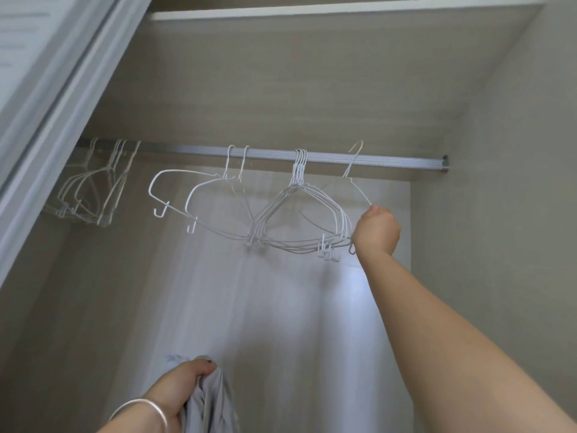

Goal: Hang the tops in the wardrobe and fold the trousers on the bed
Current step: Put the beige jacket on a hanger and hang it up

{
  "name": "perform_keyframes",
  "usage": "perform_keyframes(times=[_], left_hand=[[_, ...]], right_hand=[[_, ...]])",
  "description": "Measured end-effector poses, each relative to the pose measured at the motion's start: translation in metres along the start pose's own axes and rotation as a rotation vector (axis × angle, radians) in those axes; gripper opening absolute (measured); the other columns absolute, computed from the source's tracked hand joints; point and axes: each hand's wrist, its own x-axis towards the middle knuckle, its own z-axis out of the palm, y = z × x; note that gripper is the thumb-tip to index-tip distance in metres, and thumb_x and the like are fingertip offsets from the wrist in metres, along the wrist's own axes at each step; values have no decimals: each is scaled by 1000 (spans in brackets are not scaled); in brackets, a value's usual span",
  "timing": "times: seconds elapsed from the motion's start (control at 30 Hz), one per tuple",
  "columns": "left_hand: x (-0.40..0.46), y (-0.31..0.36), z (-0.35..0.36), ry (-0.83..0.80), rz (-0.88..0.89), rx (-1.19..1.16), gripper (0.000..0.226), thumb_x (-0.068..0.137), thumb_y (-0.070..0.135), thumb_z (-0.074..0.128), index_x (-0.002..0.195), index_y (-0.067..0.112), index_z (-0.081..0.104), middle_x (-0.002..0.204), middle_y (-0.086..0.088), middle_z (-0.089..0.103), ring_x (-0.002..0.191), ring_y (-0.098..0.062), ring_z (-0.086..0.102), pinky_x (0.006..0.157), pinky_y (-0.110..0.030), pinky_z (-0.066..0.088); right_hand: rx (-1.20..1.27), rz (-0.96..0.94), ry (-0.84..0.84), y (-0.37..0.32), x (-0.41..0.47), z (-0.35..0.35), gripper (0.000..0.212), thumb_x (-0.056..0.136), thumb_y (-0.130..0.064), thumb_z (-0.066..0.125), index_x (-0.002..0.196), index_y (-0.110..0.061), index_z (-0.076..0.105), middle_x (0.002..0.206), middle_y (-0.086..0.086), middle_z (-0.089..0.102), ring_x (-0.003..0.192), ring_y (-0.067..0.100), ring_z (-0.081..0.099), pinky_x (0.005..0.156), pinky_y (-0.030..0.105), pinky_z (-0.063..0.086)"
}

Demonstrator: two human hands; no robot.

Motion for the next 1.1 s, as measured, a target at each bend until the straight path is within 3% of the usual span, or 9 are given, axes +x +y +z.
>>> perform_keyframes(times=[0.07, 0.2, 0.37, 0.53, 0.67, 0.77, 0.87, 0.97, 1.1], left_hand=[[-3, -1, 0, -27, -11, 36, 58, 76, -16, 60, 25, 8, 46, 48, -13, 58, 22, -12, 48, 46, -29, 44], [-13, -12, -5, -59, -123, 15, 44, 93, 1, 43, 53, -11, 58, 38, -15, 56, 48, -30, 57, 51, -29, 45], [-28, -18, 1, -104, -203, 58, 27, 92, 6, 46, 69, -3, 56, 49, -18, 61, 36, -27, 58, 57, -32, 44], [-27, -24, 8, -136, -146, 87, 22, 94, -3, 39, 87, -10, 59, 53, -14, 60, 52, -28, 58, 51, -25, 46], [-35, -26, 14, -122, -225, 51, 23, 92, 2, 44, 76, -8, 57, 48, -18, 61, 36, -27, 59, 41, -27, 48], [-44, -35, 16, -145, -303, -19, 37, 87, 16, 53, 57, -4, 61, 56, -21, 62, 46, -32, 60, 58, -36, 52], [-48, -52, 22, -161, -383, -17, 28, 85, 22, 58, 73, -2, 64, 74, -23, 63, 68, -35, 60, 80, -46, 51], [-57, -71, 29, -105, -359, -7, 31, 92, 24, 56, 103, -4, 62, 97, -26, 65, 82, -36, 63, 84, -45, 50], [-69, -100, 33, -18, -358, -23, 44, 91, 50, 48, 93, 8, 61, 102, -20, 67, 93, -32, 64, 89, -44, 51]], right_hand=[[-5, 0, 22, 18, -6, -6, 39, 102, -19, 28, 108, 7, 56, 106, 27, 61, 98, 37, 57, 67, 27, 30], [-23, 1, 41, 46, -27, -28, 35, 101, -17, 28, 106, 2, 58, 101, 26, 61, 77, 27, 44, 61, 27, 23], [-78, -37, 72, 31, -6, -53, 35, 101, -16, 28, 110, 6, 55, 108, 29, 60, 99, 38, 55, 71, 35, 34], [-57, -61, 142, 37, -7, -64, 35, 102, -18, 26, 109, 3, 53, 103, 29, 61, 95, 39, 54, 56, 27, 11], [64, -96, 185, 54, -44, -83, 33, 100, -19, 30, 104, -1, 58, 95, 26, 63, 88, 40, 55, 61, 31, 17], [220, -93, 190, 77, -105, -100, 37, 89, -28, 27, 90, -9, 59, 67, 12, 58, 68, 32, 54, 61, 31, 29], [399, 86, 124, 110, -183, -119, 28, 98, -18, 36, 74, -19, 51, 43, -3, 44, 41, 8, 42, 47, 21, 33], [567, 353, 21, 142, -251, -130, 36, 100, -6, 32, 71, -16, 50, 33, 1, 38, 28, 4, 30, 33, 14, 26], [795, 680, -144, 168, -316, -145, 34, 100, -4, 31, 72, -1, 49, 27, -3, 26, 22, 2, 17, 32, 5, 20]])
